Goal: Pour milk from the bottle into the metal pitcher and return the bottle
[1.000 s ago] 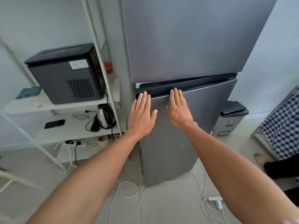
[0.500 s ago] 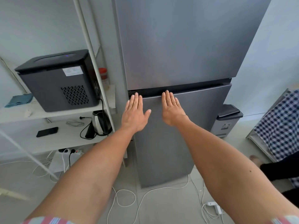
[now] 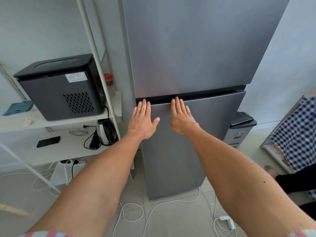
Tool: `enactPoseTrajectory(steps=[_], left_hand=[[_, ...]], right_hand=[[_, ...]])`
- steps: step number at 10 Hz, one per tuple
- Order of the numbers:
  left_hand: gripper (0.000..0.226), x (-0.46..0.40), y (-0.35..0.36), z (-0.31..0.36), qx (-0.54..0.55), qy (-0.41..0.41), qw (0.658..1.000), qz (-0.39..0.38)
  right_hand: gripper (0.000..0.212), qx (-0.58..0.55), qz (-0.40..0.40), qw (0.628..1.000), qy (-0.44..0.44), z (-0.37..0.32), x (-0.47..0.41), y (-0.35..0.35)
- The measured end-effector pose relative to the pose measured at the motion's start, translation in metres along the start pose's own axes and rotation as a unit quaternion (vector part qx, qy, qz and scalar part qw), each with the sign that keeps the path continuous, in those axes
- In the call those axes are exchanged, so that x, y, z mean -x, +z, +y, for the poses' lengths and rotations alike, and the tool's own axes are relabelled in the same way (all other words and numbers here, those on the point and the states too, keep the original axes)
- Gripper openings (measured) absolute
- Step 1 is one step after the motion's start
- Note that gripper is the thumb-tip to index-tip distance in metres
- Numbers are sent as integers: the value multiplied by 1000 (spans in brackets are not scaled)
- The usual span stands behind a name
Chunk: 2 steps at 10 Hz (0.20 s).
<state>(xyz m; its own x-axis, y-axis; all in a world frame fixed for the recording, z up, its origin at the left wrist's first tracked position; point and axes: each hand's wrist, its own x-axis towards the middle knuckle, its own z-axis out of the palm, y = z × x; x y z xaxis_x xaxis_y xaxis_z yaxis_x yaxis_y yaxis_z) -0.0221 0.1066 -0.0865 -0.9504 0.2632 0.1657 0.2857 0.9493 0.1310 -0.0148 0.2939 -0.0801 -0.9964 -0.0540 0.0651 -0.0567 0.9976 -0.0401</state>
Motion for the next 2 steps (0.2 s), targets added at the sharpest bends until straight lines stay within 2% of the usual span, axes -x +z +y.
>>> enactPoseTrajectory(steps=[1,2], left_hand=[[78,-3,-2,-3,22,7,1000,1],[77,4,-2,-3,72,33,996,52]], right_hand=[[82,-54,-11,998,1,-4,2,-9],[70,-154,27,988,13,-10,11,-31]])
